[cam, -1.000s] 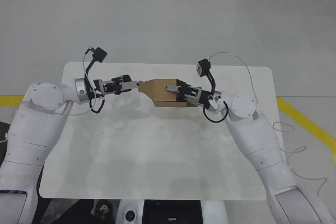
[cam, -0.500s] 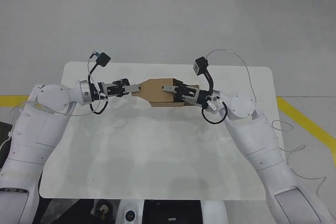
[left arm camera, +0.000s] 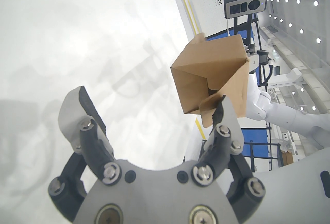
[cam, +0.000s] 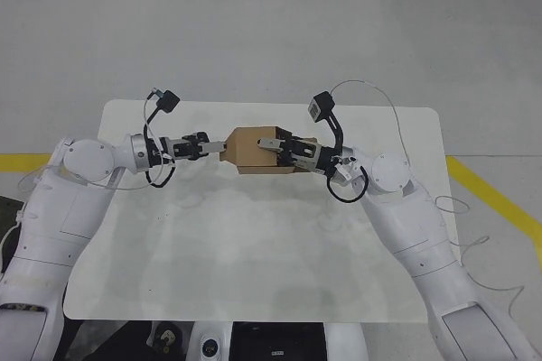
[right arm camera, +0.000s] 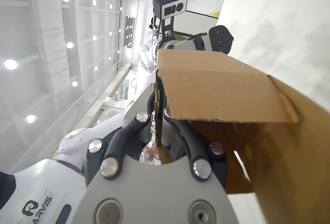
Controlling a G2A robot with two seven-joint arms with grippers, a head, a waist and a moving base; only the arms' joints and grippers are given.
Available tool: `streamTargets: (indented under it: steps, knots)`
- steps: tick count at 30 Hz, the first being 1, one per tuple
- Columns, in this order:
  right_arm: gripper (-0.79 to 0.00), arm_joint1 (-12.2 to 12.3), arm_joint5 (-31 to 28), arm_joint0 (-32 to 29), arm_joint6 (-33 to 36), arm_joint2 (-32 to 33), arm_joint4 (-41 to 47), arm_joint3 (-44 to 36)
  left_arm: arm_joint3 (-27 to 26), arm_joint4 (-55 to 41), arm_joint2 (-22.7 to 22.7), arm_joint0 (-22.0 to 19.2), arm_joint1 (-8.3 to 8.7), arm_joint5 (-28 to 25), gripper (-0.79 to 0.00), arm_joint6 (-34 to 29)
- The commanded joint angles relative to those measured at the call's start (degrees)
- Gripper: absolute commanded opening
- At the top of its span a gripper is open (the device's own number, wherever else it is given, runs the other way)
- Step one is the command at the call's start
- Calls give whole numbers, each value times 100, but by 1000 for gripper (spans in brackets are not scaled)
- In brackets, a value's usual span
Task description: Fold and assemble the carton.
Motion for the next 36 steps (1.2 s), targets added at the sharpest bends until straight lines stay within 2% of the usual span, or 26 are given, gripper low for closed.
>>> streamTargets:
  steps: [1, 16, 36]
  knots:
    - [-785, -6, -15, 0, 15, -10, 54, 3, -48, -24, 14, 13, -4, 13, 0, -11]
    - [-785, -47, -132, -5, 186, -40, 538, 33, -190, -130, 60, 75, -22, 78, 0, -65]
    - [-785, -117, -242, 74, 242, -183, 689, 169, -294, -265, 142, 80, -61, 12, 0, -137]
